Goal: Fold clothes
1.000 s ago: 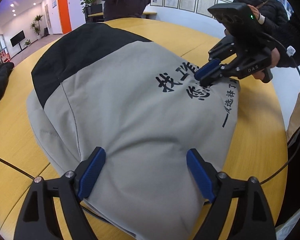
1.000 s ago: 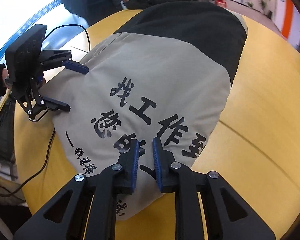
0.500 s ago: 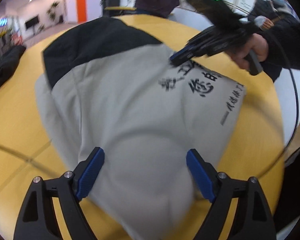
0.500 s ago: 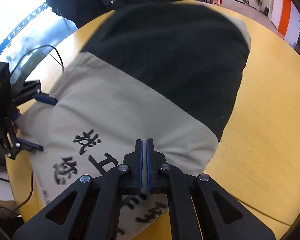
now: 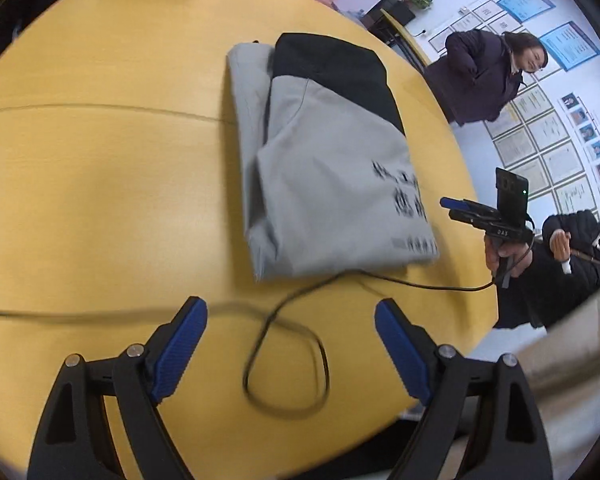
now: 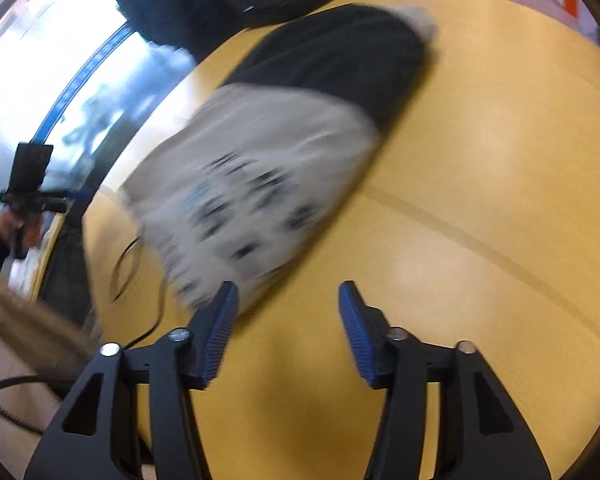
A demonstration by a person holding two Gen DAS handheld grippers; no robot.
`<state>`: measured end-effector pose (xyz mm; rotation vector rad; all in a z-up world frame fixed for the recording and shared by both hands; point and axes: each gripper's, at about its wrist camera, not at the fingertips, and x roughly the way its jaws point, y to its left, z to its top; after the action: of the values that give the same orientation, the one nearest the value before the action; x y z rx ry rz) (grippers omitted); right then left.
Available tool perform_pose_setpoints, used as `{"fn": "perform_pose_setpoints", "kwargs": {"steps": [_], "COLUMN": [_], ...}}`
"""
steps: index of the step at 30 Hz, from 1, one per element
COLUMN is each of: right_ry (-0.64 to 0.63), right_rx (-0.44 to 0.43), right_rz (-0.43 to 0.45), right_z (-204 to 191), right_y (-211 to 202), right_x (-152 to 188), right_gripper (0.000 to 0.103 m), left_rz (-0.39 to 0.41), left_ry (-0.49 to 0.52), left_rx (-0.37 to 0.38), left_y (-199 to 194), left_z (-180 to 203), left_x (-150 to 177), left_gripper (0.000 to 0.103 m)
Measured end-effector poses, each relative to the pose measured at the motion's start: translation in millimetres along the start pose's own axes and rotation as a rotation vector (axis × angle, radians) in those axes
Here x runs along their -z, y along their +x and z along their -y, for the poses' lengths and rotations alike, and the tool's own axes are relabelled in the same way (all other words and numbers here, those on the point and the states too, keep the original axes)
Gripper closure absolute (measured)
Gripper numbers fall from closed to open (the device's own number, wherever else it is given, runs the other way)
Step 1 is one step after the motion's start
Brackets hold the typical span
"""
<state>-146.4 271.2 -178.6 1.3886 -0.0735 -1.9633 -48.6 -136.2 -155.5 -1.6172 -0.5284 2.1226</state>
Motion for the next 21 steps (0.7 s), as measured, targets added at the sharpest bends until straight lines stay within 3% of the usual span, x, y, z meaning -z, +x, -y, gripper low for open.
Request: {"fn": "perform_pose_setpoints", "kwargs": {"steps": [2, 5, 6, 9, 13, 16, 19, 21], "right_ry": [0.067, 0.085, 0.086, 0.103, 0.156, 0.157, 0.133, 0.138], "right_rx": [-0.027, -0.093, -0.117, -0.163, -0.163, -0.169, -0.153, -0.137], "right_rz": [0.019, 0.025, 0.026, 0.018, 0.011, 0.027, 0.044, 0.056], "right_z": [25.2, 36.9, 38.3, 43.6, 57.7, 57.5, 53.3, 52.1], "right_y": [14.3, 33.0, 39.4, 62.6, 90.9, 108.1, 112.4, 113.8], "right_x": [-16.8, -44.3, -52.6, -76.2, -96.1, -107.4, -112.8, -112.4], "right_gripper": [0.032, 0.028, 0.026, 0.022, 0.021, 0.019, 0.018, 0.024], "left_rz": [0.002, -0.047, -0.080, -0.077, -0.094, -0.157, -0.152, -0.139], "left_ry": [-0.049, -0.101, -0.112, -0.099, -0.135, -0.148, -0.137, -0.219], "left_rx": [0.060, 0.055, 0.037, 0.086, 0.124, 0.215, 0.183, 0.205], "left_y": [24.6, 57.8, 68.7, 76.7, 83.6, 102.2, 109.2, 111.0], "left_z": [-10.4, -28.1, -33.6, -37.4, -37.5, -24.5, -13.1, -18.9], "left_x": [-22.2, -46.9, -50.0, -52.1, -49.3, -41.2, -37.9, -38.7], "left_gripper": [0.014, 0.014, 0.014, 0.009, 0.000, 0.000, 0.000, 0.000]}}
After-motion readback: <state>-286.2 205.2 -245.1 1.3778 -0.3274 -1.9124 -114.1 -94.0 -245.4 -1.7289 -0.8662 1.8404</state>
